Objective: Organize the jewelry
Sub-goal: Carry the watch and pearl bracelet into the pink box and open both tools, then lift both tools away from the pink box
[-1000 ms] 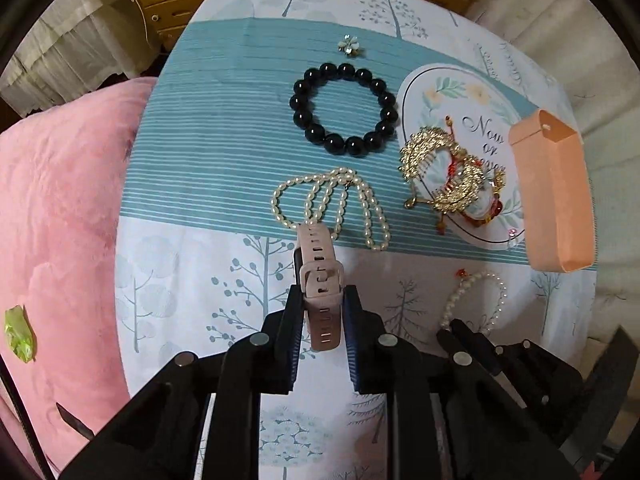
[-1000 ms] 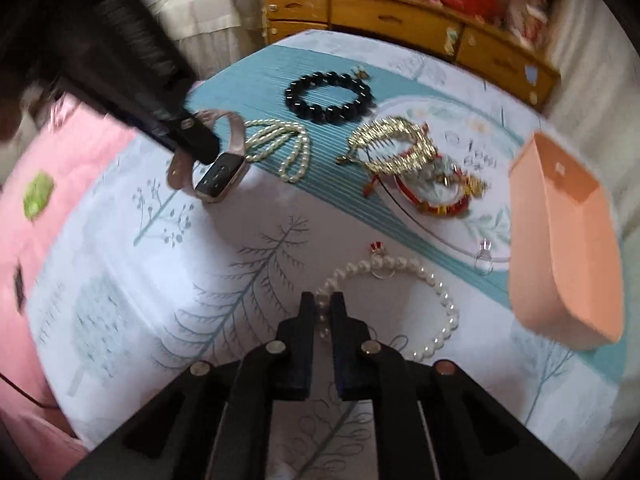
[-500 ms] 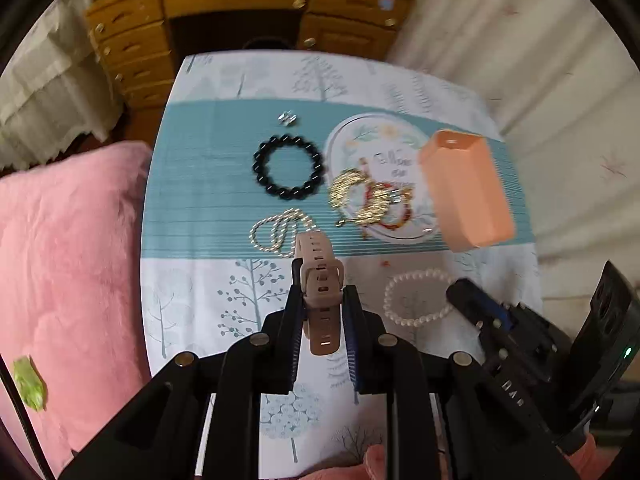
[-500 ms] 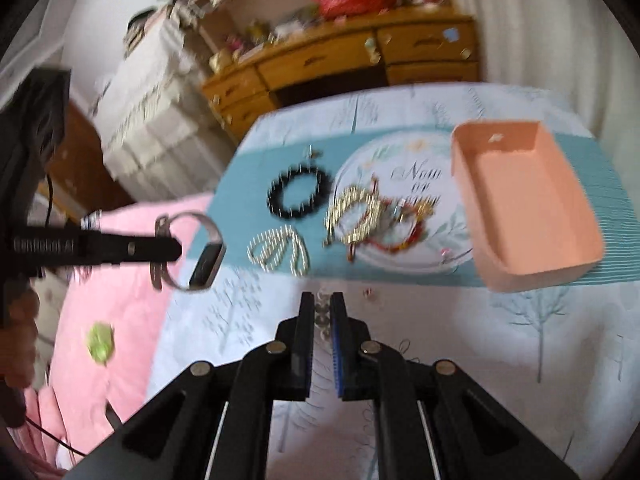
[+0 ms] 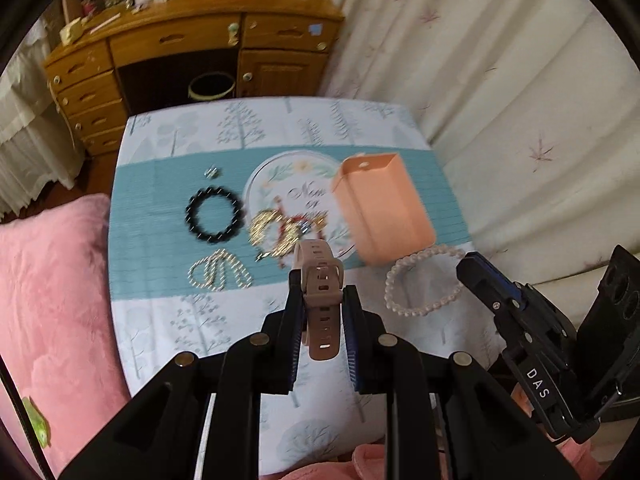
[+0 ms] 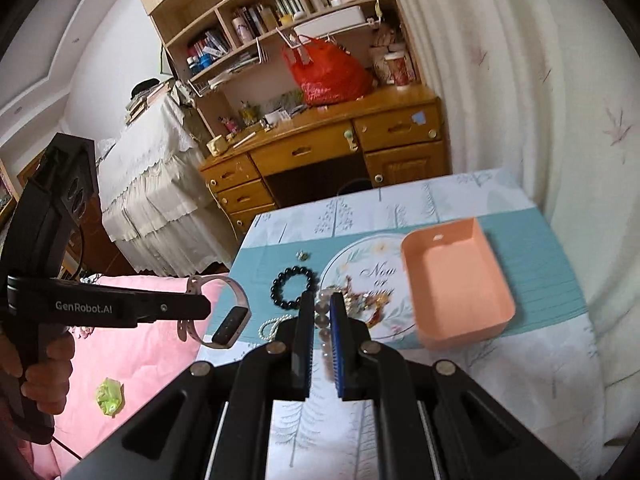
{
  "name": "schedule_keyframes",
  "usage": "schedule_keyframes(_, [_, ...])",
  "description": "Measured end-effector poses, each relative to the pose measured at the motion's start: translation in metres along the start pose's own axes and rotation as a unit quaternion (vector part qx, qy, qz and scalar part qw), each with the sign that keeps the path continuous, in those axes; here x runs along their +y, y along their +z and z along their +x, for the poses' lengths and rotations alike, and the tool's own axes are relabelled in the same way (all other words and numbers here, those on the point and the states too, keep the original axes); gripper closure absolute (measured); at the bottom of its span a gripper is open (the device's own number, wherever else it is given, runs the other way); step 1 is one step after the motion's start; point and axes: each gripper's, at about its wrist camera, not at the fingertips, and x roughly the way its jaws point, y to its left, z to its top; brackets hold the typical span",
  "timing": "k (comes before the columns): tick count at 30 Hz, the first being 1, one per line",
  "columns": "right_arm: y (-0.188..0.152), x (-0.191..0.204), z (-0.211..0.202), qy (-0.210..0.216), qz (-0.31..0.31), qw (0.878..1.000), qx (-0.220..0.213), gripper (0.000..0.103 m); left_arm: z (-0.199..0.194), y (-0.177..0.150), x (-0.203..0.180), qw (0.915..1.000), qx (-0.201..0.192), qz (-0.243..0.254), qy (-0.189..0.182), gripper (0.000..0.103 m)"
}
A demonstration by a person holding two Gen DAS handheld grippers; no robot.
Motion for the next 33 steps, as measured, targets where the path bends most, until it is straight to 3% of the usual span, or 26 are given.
schedule_keyframes(9, [0.042, -0.059, 0.003, 0.033, -0.010, 0.999, 0.030, 0.095, 0.021, 0.041, -0.064, 0.9993, -0.033, -0.013, -0.008, 0.086])
schedule_keyframes(15, [0.052, -0.119, 0.037, 0.037, 0.042, 0.995, 0.086, 0.095, 0.064, 0.070, -0.092, 0.9988, -0.042, -0.023, -0.011, 0.086])
schedule_keyframes(21, [0.039, -0.161, 0.084, 0.049, 0.080, 0.984, 0.151, 0.095, 0.117, 0.095, -0.109, 0.9985, -0.026, -0.048, -0.008, 0.085])
schedule_keyframes(22, [0.037, -0.166, 0.089, 0.049, 0.089, 0.982, 0.160, 0.095, 0.124, 0.098, -0.112, 0.9985, -0.021, -0.050, 0.000, 0.081])
schedule_keyframes(23, [0.034, -0.170, 0.093, 0.049, 0.097, 0.980, 0.168, 0.095, 0.130, 0.101, -0.114, 0.9984, -0.017, -0.053, 0.012, 0.061])
schedule_keyframes(24, [0.033, -0.175, 0.097, 0.047, 0.104, 0.977, 0.179, 0.092, 0.133, 0.103, -0.116, 0.9979, -0.016, -0.057, 0.025, 0.028])
schedule_keyframes(25, [0.030, -0.180, 0.100, 0.041, 0.109, 0.974, 0.194, 0.088, 0.136, 0.106, -0.116, 0.9965, -0.023, -0.067, 0.044, 0.016])
schedule_keyframes(27, [0.026, -0.187, 0.101, 0.034, 0.111, 0.971, 0.208, 0.067, 0.134, 0.108, -0.115, 0.9952, -0.037, -0.077, 0.048, 0.012])
schedule_keyframes(31, [0.022, -0.196, 0.095, 0.031, 0.116, 0.970, 0.210, 0.052, 0.129, 0.107, -0.106, 0.9922, -0.049, -0.097, 0.062, 0.011])
schedule_keyframes(33, [0.019, -0.198, 0.092, 0.029, 0.124, 0.970, 0.208, 0.037, 0.126, 0.102, -0.101, 0.9898, -0.055, -0.102, 0.083, 0.011])
